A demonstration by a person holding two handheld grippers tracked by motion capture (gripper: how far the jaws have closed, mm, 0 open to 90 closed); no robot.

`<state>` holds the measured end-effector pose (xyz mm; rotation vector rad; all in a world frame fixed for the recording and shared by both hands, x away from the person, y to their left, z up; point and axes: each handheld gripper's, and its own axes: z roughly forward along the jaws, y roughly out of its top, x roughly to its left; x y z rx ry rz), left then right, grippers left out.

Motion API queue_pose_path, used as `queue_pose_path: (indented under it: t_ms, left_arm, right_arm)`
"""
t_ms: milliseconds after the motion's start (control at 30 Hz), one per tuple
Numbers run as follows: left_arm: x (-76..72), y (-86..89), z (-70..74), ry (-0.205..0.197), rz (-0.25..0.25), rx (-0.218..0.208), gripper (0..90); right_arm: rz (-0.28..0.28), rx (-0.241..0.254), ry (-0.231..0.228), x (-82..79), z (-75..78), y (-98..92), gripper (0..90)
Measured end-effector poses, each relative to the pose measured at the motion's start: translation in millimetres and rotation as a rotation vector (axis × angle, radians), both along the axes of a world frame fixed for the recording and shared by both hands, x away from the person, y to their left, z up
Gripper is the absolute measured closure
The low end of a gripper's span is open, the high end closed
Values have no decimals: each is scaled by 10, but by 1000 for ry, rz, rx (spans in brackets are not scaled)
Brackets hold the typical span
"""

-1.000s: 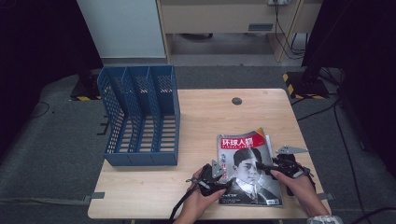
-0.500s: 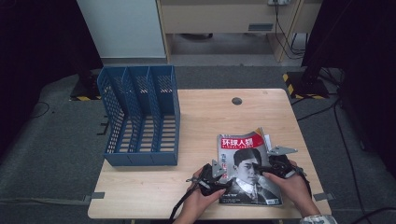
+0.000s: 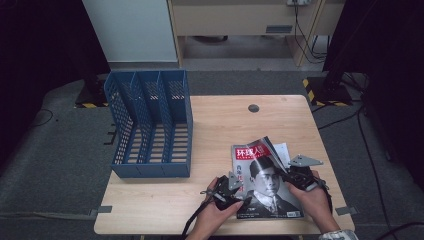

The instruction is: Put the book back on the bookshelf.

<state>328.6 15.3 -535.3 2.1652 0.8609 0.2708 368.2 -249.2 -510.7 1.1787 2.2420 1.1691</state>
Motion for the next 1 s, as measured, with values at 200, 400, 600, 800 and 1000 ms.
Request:
queue_pose_path:
  t_ms: [200,400,600,800,1000]
  left_arm:
    - [57,121,0,45,49,-84,64]
    - [94,194,-5,78,57,-157,89]
    - [128,134,-13,113,0,-198,99]
    - [116,78,-13,118,-11,-199,84]
    - [100,91,-6,98,2,-178,148]
  right_arm:
    - [47,21,-70,-68,107,9,877]
    - [83,91,-126,-165,254,-9,877]
    - [97,242,-134,-181,309,-99,877]
    - [66,267,-56,-120,165,-99,876]
    - [40,221,13,-60,51,-57,869]
